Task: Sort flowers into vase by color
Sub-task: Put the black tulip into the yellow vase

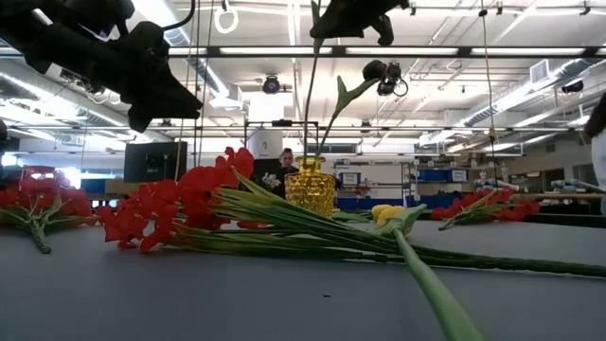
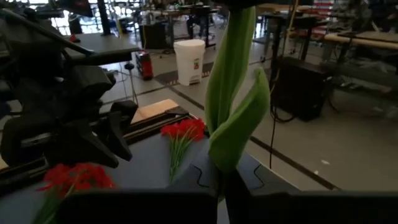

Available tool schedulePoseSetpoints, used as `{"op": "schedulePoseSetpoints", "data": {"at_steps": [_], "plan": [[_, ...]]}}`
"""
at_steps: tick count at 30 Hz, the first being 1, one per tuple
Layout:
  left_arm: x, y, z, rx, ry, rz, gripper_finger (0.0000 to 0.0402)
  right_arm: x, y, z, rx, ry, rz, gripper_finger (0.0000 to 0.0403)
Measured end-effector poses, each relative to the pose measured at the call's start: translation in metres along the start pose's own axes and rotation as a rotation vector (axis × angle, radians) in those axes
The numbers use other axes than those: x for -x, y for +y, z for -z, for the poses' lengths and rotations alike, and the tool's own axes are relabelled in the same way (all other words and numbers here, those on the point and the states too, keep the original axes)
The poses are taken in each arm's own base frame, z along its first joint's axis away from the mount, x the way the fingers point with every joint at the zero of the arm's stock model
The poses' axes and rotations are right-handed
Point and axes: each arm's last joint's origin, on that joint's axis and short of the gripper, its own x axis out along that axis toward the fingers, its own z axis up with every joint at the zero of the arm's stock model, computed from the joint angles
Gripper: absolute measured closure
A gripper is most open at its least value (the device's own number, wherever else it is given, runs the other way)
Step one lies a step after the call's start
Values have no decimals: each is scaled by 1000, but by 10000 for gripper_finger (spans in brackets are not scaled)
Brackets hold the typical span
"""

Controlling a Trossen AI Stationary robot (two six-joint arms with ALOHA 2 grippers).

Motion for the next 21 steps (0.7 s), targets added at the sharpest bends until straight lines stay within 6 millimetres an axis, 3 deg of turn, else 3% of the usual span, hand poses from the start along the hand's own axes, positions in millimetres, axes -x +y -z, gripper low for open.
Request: {"op": "schedulePoseSetpoints", "data": {"at_steps": [21], "plan": [[0, 0, 0, -37, 2, -1, 280, -4, -3, 2, 25, 7, 17, 390]]}}
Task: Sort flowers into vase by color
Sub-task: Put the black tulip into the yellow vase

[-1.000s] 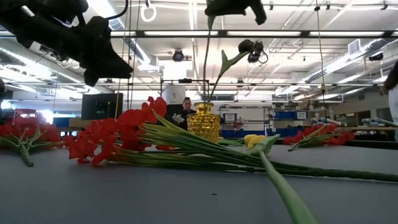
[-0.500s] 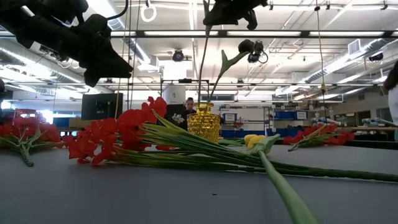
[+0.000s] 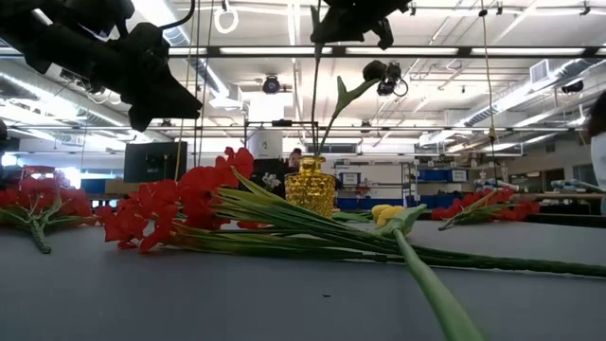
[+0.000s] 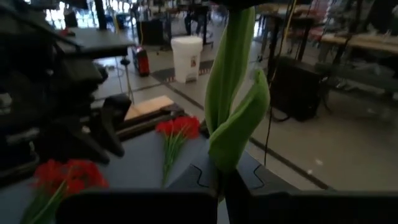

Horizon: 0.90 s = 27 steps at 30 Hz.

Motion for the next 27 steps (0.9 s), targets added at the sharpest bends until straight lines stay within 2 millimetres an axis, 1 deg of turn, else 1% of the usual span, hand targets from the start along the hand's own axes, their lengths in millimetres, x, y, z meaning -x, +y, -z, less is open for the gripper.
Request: {"op": "schedulePoseSetpoints", "data": {"at_steps": [6, 11, 17, 20, 27], "plan": [[0, 0, 0, -1, 3, -1, 280, 4, -2, -12, 12, -83, 32, 390], [0, 0, 1, -1, 5, -2, 280, 4, -2, -13, 10, -85, 30, 390], [0, 0, 1, -2, 6, -2, 280, 14, 5, -14, -32, -91, -1, 390], [0, 0, 1, -2, 5, -2, 280, 15, 7, -11, -16, -67, 10, 390], [0, 1, 0, -31, 4, -8, 280, 13, 4, 7, -13, 73, 38, 390]]}}
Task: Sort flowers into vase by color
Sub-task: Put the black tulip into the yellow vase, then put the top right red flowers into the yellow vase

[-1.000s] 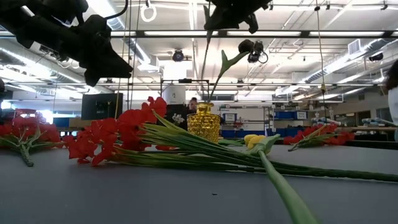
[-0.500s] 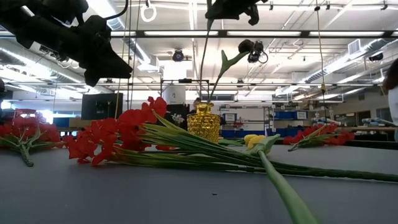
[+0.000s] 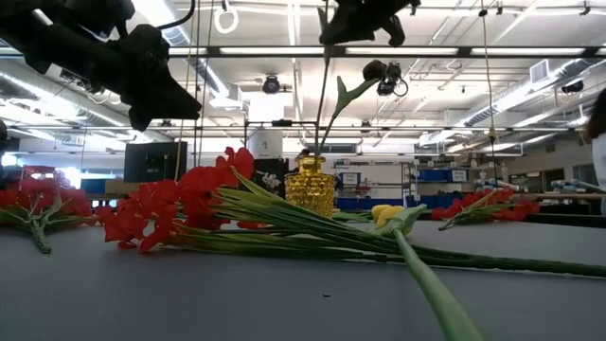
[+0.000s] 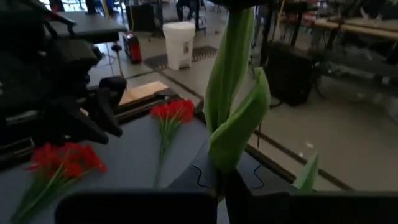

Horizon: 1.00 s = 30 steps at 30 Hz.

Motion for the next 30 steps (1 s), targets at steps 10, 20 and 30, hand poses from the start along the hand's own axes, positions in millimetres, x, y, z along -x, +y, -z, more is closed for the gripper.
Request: {"op": "schedulePoseSetpoints", "data": {"at_steps": [10, 20, 30], "plan": [[0, 6, -2, 48, -13, -41, 280, -11, -11, 9, -305, 156, -103, 288], [0, 7, -2, 60, -16, -48, 280, -5, -26, -14, -652, 240, -153, 124], [0, 7, -2, 60, -15, -48, 280, 40, -60, -52, -719, 266, 155, 118]]}}
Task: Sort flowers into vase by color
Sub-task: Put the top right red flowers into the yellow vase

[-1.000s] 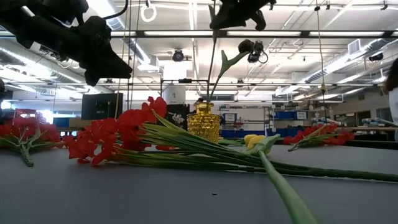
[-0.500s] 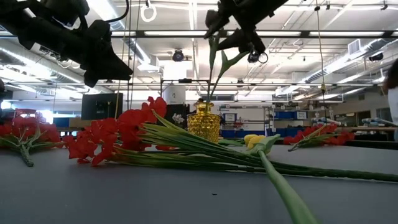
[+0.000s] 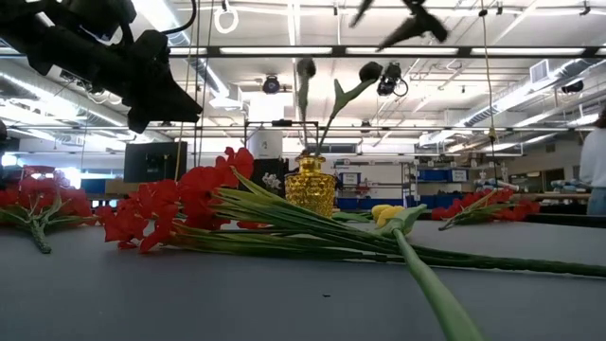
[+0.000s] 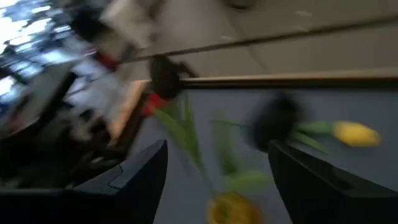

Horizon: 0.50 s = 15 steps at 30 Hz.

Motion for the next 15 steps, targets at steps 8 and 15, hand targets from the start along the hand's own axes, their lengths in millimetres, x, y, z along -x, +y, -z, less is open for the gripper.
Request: {"op": "schedulePoseSetpoints", "data": {"at_steps": [8, 15], "plan": [[0, 0, 0, -1, -1, -2, 280, 12, -55, 14, -221, 130, 562, 136], [0, 1, 0, -14, -8, -21, 280, -16, -92, 33, -260, 278, 784, 155]]}}
